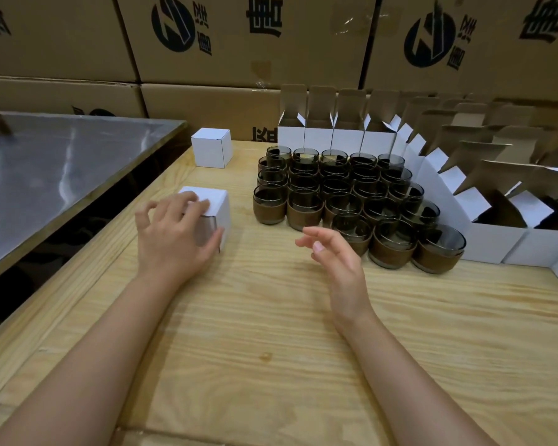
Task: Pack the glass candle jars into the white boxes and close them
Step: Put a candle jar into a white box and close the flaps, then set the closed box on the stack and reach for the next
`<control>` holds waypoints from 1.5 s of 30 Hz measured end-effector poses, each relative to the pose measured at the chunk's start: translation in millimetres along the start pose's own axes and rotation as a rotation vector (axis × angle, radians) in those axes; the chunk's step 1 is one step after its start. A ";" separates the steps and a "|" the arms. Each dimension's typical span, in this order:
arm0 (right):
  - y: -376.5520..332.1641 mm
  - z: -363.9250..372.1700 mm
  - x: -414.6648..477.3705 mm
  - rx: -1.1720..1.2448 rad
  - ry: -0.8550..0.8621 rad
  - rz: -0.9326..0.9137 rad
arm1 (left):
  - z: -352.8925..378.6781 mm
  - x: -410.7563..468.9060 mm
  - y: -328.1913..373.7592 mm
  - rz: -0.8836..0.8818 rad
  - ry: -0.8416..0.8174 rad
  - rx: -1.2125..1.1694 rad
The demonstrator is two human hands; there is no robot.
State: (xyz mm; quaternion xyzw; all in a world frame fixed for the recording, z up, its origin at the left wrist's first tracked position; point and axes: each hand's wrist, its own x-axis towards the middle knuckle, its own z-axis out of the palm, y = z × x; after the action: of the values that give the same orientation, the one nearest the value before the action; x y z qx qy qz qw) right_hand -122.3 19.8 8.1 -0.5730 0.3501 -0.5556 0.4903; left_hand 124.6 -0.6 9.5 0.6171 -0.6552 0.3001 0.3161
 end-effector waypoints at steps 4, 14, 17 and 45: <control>1.4 1.9 1.1 -0.002 -0.030 0.022 | 31.0 22.4 -26.1 -0.138 -0.075 -0.040; 9.0 3.1 3.4 -0.055 -0.051 0.092 | 118.8 88.4 -64.6 -0.340 -0.245 -0.191; 9.1 3.5 3.3 -0.083 -0.066 0.100 | 134.3 102.4 -67.6 -0.360 -0.240 -0.185; 5.1 5.2 8.0 -0.297 -0.025 0.173 | 30.2 32.2 92.9 -0.983 0.064 -0.866</control>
State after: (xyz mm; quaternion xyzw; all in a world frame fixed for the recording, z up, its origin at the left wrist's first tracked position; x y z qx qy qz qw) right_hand -115.4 11.7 6.1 -0.6138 0.4702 -0.4461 0.4508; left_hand 29.3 -38.8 15.7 0.6524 -0.3487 -0.1521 0.6555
